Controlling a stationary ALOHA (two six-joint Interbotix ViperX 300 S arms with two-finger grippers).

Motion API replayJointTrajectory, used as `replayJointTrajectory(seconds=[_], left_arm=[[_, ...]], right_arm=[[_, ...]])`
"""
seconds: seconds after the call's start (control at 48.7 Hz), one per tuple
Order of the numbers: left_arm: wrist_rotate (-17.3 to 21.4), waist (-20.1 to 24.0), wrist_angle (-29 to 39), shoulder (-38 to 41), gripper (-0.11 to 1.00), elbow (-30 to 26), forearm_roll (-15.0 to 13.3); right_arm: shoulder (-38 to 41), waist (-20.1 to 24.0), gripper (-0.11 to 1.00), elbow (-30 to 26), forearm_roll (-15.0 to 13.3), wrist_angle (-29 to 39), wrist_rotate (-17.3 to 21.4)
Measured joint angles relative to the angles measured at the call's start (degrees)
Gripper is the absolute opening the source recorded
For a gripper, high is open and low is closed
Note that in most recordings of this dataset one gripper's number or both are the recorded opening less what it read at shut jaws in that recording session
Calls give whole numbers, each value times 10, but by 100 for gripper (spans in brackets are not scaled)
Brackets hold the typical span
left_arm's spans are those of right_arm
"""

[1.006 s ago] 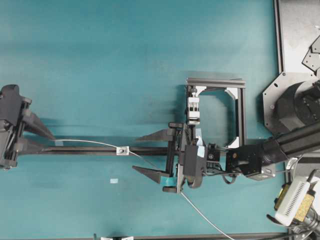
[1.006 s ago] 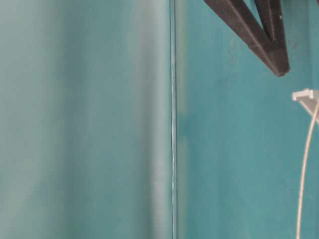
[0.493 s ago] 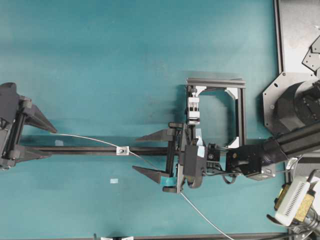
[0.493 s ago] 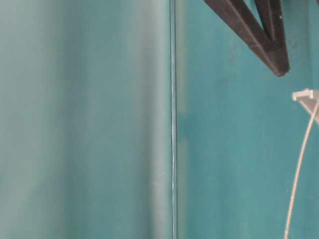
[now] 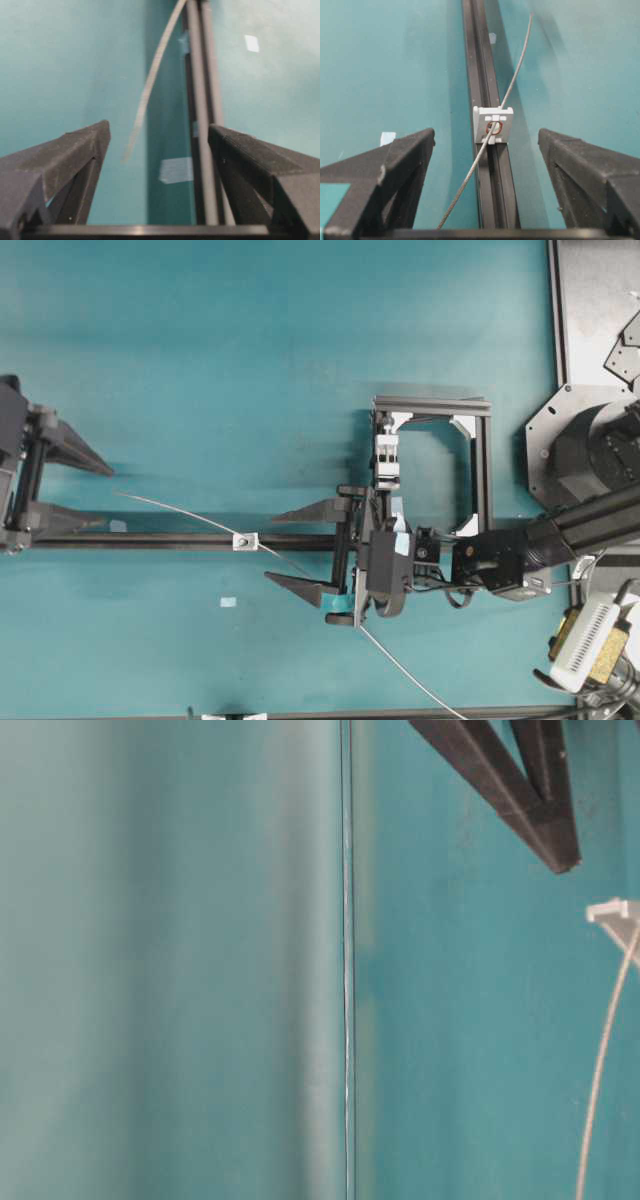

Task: Insert the wire into the hole on the right side and pull it with the left arm.

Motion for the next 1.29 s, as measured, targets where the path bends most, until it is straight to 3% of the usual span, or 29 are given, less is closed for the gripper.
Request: replayJointTrajectory(seconds=[0.144, 0.595, 0.883, 1.293], left_arm=[[28, 18, 0, -26, 87, 8, 0], [51, 55, 0, -56, 87, 4, 0], [77, 62, -2, -44, 87, -15, 0], [78, 62, -8, 10, 87, -35, 0]], right_arm=[[-11, -1, 91, 5, -1, 0, -3], [-18, -16, 91, 13, 0, -1, -9], [-23, -27, 91, 15, 0, 0, -14], [-84, -42, 91, 57, 0, 0, -14]])
